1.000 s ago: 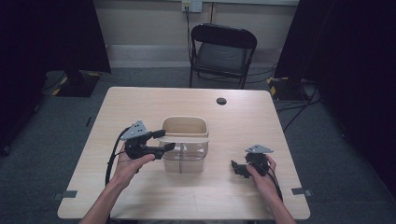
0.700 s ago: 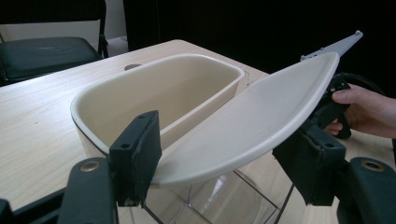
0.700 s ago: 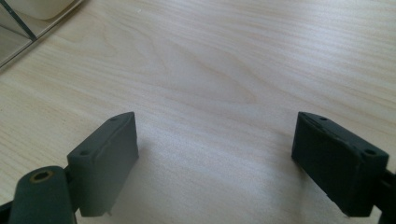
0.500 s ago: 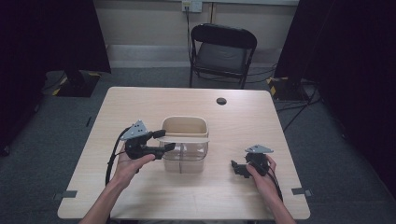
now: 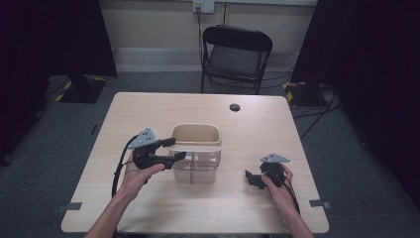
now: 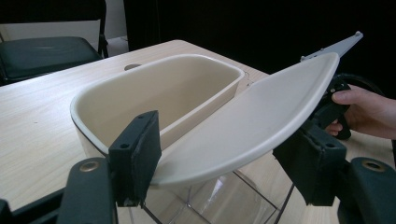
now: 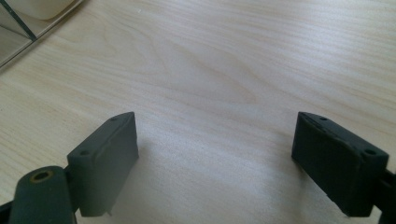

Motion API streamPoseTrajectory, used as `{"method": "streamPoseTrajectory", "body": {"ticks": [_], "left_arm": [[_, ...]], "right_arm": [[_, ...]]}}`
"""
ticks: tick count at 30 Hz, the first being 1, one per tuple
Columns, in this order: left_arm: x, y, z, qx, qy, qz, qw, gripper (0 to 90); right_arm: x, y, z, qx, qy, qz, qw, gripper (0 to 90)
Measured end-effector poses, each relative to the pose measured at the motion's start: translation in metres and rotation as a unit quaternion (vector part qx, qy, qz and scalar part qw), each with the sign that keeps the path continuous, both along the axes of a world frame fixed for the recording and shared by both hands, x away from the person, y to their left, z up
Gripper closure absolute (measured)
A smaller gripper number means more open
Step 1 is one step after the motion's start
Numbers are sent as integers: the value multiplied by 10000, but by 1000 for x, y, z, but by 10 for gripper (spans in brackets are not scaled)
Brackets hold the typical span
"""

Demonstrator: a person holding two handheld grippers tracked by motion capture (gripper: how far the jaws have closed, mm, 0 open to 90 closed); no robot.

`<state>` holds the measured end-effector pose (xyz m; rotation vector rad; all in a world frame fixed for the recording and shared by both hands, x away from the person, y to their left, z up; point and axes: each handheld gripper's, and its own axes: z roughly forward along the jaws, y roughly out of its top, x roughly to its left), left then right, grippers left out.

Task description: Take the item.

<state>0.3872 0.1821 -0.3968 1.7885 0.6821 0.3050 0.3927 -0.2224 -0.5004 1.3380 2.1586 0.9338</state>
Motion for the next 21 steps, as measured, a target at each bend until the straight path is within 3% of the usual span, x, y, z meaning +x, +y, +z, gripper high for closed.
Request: {"method": "streamPoseTrajectory", "body": {"ticks": [21], "left_arm": [[0,-1,0,-15,-16,-13,10000,322]], "right_arm": [[0,0,0,0,0,0,10000,139]]}}
